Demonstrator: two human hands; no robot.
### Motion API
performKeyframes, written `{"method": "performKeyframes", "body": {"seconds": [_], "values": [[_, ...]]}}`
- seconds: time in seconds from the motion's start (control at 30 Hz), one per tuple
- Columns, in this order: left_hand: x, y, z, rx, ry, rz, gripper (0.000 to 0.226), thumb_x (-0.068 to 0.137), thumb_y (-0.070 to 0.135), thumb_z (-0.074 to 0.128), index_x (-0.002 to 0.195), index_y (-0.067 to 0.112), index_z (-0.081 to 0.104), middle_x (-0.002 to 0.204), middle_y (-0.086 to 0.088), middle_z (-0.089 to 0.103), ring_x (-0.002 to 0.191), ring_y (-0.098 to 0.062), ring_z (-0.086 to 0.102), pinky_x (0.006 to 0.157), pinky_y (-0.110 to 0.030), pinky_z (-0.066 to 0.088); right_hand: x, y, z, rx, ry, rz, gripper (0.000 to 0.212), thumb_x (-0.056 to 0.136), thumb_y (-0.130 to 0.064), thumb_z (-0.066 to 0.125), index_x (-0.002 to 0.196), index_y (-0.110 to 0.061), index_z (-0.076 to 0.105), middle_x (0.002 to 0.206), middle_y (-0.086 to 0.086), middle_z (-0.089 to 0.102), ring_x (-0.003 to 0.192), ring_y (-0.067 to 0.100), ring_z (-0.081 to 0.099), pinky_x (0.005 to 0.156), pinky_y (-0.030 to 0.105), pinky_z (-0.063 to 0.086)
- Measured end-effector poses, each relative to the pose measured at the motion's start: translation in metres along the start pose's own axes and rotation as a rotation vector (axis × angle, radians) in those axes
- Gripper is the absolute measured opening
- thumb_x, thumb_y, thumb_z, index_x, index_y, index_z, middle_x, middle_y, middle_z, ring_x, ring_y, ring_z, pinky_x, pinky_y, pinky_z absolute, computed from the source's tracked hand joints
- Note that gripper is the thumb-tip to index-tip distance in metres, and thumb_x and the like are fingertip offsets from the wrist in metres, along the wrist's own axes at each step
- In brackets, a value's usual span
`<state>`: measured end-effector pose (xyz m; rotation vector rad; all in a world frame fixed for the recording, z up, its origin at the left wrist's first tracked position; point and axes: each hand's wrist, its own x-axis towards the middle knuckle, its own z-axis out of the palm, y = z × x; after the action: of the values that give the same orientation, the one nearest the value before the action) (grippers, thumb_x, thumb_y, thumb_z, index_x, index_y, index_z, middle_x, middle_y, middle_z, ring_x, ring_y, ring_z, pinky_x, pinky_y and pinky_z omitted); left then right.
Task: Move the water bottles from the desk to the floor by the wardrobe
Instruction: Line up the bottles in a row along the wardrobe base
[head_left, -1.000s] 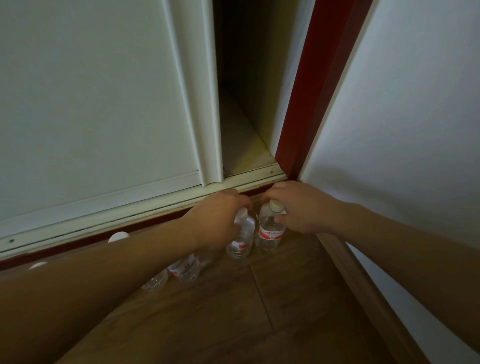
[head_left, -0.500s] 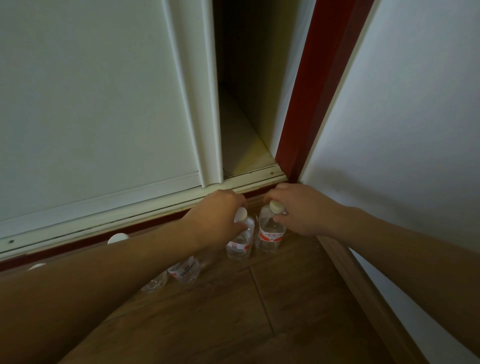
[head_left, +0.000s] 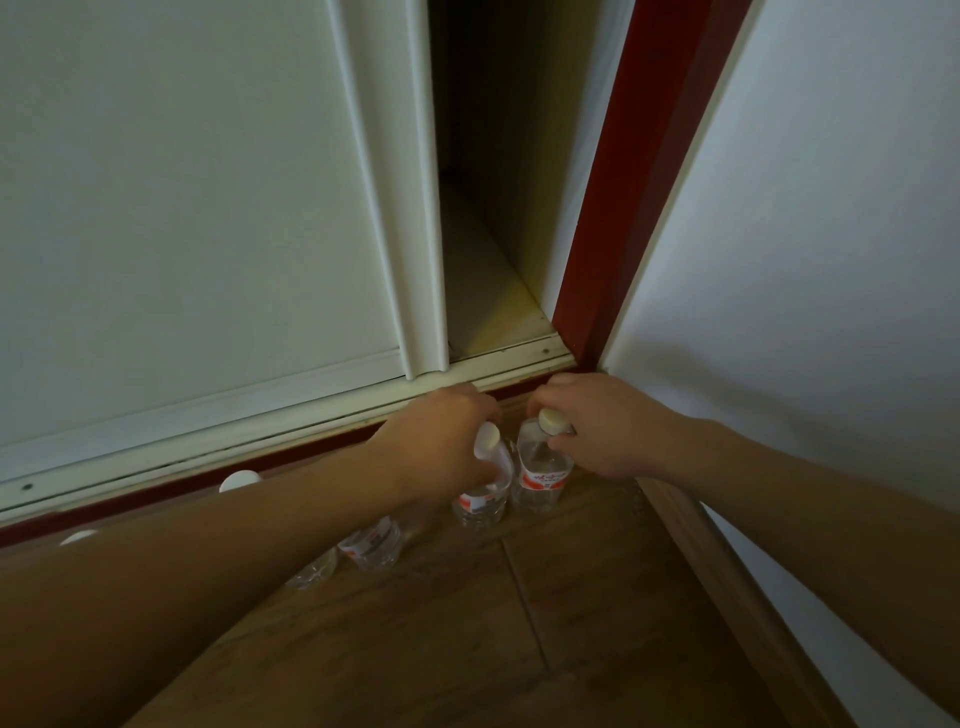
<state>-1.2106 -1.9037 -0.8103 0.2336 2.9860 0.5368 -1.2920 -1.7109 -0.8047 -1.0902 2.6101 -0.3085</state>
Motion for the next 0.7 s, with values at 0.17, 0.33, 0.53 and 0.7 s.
{"method": "performKeyframes", "body": {"seconds": [0.17, 0.33, 0.53, 0.7], "values": [[0.0010, -0.0053, -0.0005, 0.014, -0.045, 0.072, 0.031, 0.075, 0.020, 0.069, 0.105, 0.028, 0.067, 0.102, 0.008, 0.063, 0.092, -0.013, 0.060, 0.079, -0.037, 0.054, 0.0014, -0.0019, -0.0016, -0.017, -0.008, -0.005, 0.039, 0.088, -0.023, 0.068, 0.125, -0.030, 0.057, 0.118, -0.012, 0.057, 0.103, 0.006, 0.050, 0.090, 0.026, 0.044], [0.0026, -0.0077, 0.0032, -0.017, 0.006, 0.011, 0.014, 0.076, 0.029, 0.073, 0.087, 0.027, 0.063, 0.087, 0.008, 0.062, 0.078, -0.012, 0.058, 0.071, -0.036, 0.054, 0.0023, -0.0032, -0.0033, -0.019, -0.014, 0.000, 0.038, 0.088, -0.024, 0.068, 0.123, -0.032, 0.057, 0.119, -0.011, 0.058, 0.105, 0.008, 0.051, 0.092, 0.028, 0.045], [0.0046, -0.0072, 0.0042, -0.061, 0.071, -0.077, 0.019, 0.079, 0.041, 0.073, 0.090, 0.026, 0.068, 0.083, 0.008, 0.064, 0.073, -0.008, 0.057, 0.062, -0.025, 0.047, 0.0020, -0.0044, -0.0030, -0.007, -0.017, -0.010, 0.039, 0.087, -0.022, 0.069, 0.123, -0.032, 0.057, 0.118, -0.012, 0.058, 0.105, 0.008, 0.051, 0.090, 0.027, 0.044], [0.0042, -0.0031, 0.0070, -0.064, 0.096, -0.118, 0.026, 0.076, 0.046, 0.076, 0.090, 0.025, 0.067, 0.080, 0.009, 0.063, 0.071, -0.007, 0.056, 0.058, -0.024, 0.044, 0.0013, -0.0017, 0.0005, 0.009, -0.022, -0.015, 0.038, 0.087, -0.021, 0.068, 0.122, -0.033, 0.057, 0.112, -0.015, 0.055, 0.101, 0.006, 0.049, 0.086, 0.024, 0.042]]}}
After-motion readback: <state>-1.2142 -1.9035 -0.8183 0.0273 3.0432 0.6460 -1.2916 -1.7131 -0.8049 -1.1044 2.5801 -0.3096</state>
